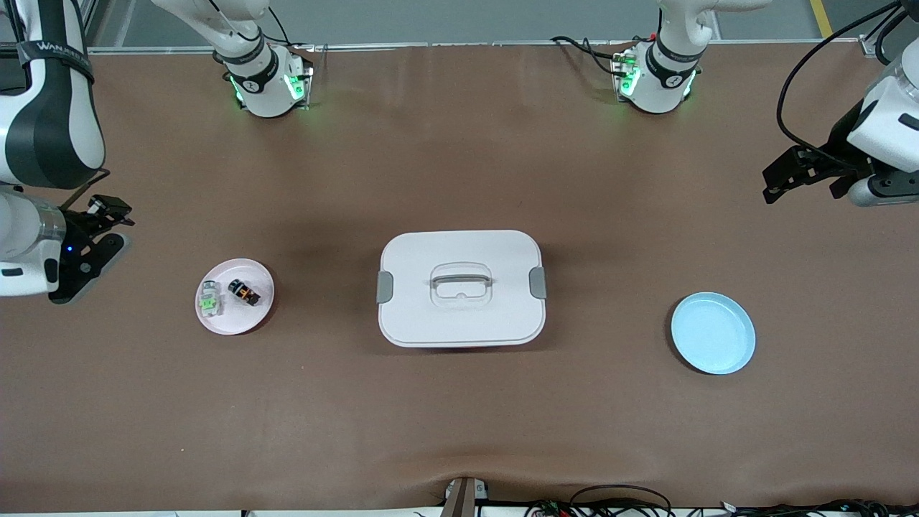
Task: Transfer orange switch to right arm and place
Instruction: 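Open the right gripper and lift it away from the plate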
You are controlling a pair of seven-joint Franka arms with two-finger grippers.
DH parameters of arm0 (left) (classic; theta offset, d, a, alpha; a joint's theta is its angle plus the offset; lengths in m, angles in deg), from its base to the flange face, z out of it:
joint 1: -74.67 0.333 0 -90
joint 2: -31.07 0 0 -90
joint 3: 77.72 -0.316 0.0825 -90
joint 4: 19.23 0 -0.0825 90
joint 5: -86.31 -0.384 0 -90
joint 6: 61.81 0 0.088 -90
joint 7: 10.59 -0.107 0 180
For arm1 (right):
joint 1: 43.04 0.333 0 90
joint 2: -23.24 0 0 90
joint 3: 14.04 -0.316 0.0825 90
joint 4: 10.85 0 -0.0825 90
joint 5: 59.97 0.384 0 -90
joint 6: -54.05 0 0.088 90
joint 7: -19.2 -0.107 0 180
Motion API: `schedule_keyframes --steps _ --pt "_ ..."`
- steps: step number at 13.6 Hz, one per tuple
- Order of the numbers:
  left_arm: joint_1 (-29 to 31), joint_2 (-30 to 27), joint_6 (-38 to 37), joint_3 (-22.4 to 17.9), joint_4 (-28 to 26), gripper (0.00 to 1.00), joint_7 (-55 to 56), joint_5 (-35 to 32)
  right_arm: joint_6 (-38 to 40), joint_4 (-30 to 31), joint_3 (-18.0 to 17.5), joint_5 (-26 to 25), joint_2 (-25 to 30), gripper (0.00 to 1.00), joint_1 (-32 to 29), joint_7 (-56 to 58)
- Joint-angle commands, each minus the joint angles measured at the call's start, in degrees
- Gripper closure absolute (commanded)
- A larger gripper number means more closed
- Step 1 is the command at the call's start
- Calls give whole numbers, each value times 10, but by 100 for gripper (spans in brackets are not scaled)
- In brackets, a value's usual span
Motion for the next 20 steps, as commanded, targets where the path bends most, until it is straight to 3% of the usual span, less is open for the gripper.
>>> schedule_keyframes --steps 1,5,12,20 --pt "-1 -7 4 -2 -1 0 -5 0 16 -26 -11 2 -1 0 -1 -148" --pt "-1 -6 4 -2 -1 0 -5 1 40 -69 -5 30 -3 0 -8 -210" --pt "-4 -1 11 -2 -1 0 -5 1 51 -149 -2 32 -3 0 -9 -272" --pt "-4 3 13 -2 -1 0 -10 0 51 -186 -6 39 -1 0 -8 -280"
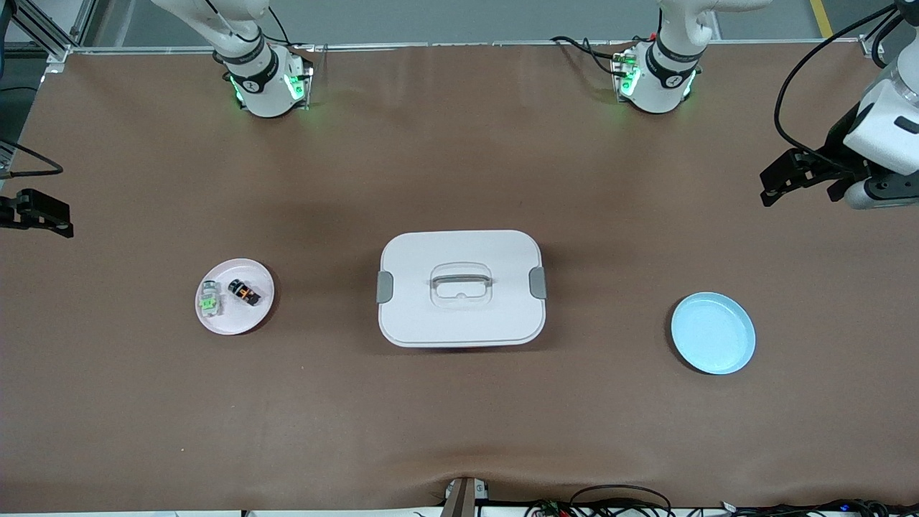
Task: Transfer orange switch to right arm and place
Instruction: 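Open the right gripper and lift it away from the plate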
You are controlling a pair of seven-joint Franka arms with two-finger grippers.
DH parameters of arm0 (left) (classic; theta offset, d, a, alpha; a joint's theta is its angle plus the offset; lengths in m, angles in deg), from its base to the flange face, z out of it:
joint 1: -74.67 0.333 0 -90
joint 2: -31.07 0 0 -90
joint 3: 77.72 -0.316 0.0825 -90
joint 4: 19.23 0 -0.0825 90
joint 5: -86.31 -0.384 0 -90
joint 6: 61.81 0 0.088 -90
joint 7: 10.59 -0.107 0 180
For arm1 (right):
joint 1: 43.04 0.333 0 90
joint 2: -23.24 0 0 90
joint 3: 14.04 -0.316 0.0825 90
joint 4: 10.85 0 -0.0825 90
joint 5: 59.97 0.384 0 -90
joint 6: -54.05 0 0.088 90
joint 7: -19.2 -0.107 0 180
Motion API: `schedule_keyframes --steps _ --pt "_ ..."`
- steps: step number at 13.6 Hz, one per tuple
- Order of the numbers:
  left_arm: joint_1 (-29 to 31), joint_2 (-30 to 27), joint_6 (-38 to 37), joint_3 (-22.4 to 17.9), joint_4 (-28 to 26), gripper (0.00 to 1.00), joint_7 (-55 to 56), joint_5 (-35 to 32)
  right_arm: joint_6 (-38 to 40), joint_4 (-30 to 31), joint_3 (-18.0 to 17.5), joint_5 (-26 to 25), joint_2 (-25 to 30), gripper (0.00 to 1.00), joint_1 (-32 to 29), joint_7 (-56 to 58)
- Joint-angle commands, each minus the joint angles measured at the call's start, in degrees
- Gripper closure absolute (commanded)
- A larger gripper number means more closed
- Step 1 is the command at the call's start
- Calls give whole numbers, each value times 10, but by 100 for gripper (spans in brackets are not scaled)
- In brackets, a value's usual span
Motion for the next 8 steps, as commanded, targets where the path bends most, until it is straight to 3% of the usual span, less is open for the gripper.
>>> schedule_keyframes --steps 1,4,8 --pt "-2 2 7 -2 0 0 -11 -2 10 -10 -5 25 -2 0 -6 -11" --pt "-3 7 10 -2 1 0 -10 -3 13 -8 -5 54 0 0 -25 -11" --pt "-3 6 11 -2 1 0 -11 -3 28 -5 -5 55 0 0 -29 -12"
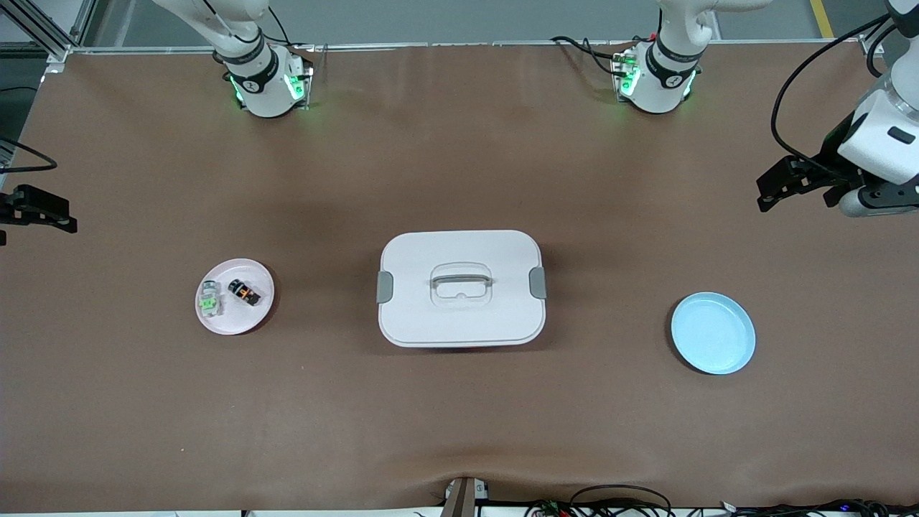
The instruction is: Transfer orange switch to right arm and place
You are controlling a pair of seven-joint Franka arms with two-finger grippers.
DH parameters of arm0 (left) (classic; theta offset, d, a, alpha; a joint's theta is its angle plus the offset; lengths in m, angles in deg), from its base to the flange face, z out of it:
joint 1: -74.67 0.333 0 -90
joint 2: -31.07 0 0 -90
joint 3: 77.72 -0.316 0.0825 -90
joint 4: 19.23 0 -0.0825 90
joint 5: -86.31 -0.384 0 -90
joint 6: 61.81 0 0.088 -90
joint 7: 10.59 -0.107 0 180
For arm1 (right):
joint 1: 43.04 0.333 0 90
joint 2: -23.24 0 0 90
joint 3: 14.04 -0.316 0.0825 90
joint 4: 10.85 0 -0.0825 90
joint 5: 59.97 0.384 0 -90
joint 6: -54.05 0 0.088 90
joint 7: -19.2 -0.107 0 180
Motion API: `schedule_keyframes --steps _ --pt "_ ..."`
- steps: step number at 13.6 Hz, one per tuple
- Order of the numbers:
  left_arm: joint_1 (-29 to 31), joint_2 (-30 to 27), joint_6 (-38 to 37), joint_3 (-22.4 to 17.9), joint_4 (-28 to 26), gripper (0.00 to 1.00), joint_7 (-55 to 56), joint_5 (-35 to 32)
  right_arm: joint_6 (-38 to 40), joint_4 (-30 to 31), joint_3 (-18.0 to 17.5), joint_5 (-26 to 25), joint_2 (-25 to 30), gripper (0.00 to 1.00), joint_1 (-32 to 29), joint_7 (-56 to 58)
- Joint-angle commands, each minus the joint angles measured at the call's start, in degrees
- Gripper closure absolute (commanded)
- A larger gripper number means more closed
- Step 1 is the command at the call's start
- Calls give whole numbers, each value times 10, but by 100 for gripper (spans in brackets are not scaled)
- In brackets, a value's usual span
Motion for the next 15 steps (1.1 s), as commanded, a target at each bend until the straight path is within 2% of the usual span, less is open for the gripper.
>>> schedule_keyframes --steps 1,8,9,10,12,13,15 --pt "-2 -2 5 -2 1 0 -11 -3 10 -5 -7 11 0 0 -11 -7" --pt "-3 -1 6 -2 1 0 -10 -3 15 4 -5 16 10 0 -6 -7" --pt "-3 0 6 -2 1 0 -11 -3 14 15 7 18 19 0 4 -7" --pt "-3 1 7 -2 1 0 -11 -3 13 27 33 21 28 0 28 -7" --pt "-3 1 8 -2 1 0 -11 -3 14 38 110 38 41 0 92 -7" --pt "-3 1 8 -2 1 0 -10 -3 14 45 130 43 47 0 107 -7" --pt "-1 0 7 -2 1 0 -11 -3 15 61 134 55 61 0 108 -7"
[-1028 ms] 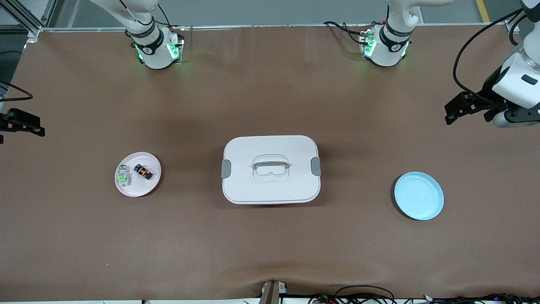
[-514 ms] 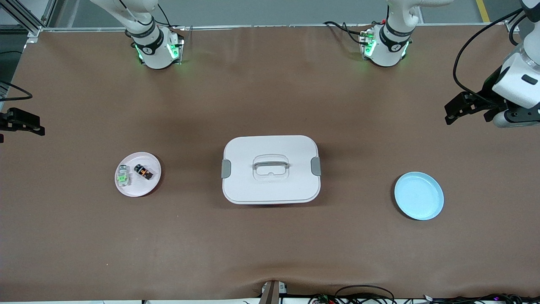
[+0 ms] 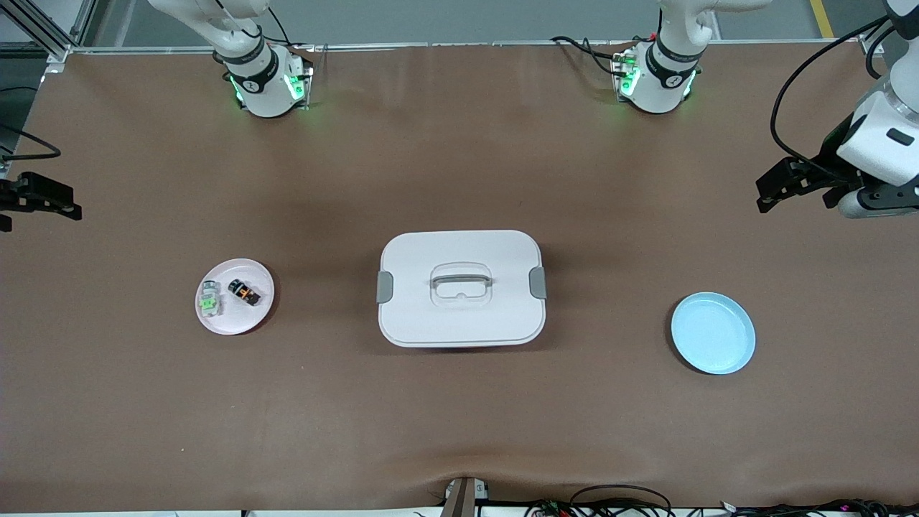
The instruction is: Transfer orange switch to right arm and place
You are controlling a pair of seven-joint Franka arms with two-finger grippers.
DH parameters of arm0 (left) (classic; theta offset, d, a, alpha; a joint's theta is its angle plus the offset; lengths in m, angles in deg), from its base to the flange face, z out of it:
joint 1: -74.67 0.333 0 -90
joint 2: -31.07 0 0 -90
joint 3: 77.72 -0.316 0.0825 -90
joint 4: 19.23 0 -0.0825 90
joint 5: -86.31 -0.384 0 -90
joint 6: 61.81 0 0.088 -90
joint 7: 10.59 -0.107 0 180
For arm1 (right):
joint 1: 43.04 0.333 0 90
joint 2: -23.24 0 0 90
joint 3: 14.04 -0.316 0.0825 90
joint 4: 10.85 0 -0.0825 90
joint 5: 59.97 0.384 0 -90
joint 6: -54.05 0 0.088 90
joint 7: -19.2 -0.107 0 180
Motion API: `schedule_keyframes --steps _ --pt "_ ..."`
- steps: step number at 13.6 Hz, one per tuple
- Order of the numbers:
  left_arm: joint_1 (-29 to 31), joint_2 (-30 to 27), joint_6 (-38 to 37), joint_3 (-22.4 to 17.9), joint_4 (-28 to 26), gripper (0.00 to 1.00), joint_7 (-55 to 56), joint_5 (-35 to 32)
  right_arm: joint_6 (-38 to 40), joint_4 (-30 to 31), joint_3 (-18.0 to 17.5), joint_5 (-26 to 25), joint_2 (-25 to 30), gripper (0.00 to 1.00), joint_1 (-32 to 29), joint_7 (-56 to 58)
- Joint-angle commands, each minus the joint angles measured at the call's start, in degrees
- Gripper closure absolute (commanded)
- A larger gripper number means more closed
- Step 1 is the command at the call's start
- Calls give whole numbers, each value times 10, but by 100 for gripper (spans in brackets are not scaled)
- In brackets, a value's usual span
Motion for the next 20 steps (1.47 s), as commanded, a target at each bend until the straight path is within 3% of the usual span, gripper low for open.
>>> schedule_keyframes --steps 1,7,14,20 --pt "0 -2 5 -2 1 0 -11 -3 -6 46 19 24 41 0 10 -7" --pt "-3 0 11 -2 1 0 -10 -3 -7 51 31 25 50 0 9 -50" --pt "0 -2 7 -2 1 0 -11 -2 -60 133 29 26 110 0 12 -101" --pt "2 -9 -1 -3 1 0 -12 -1 -72 141 27 29 118 0 16 -127"
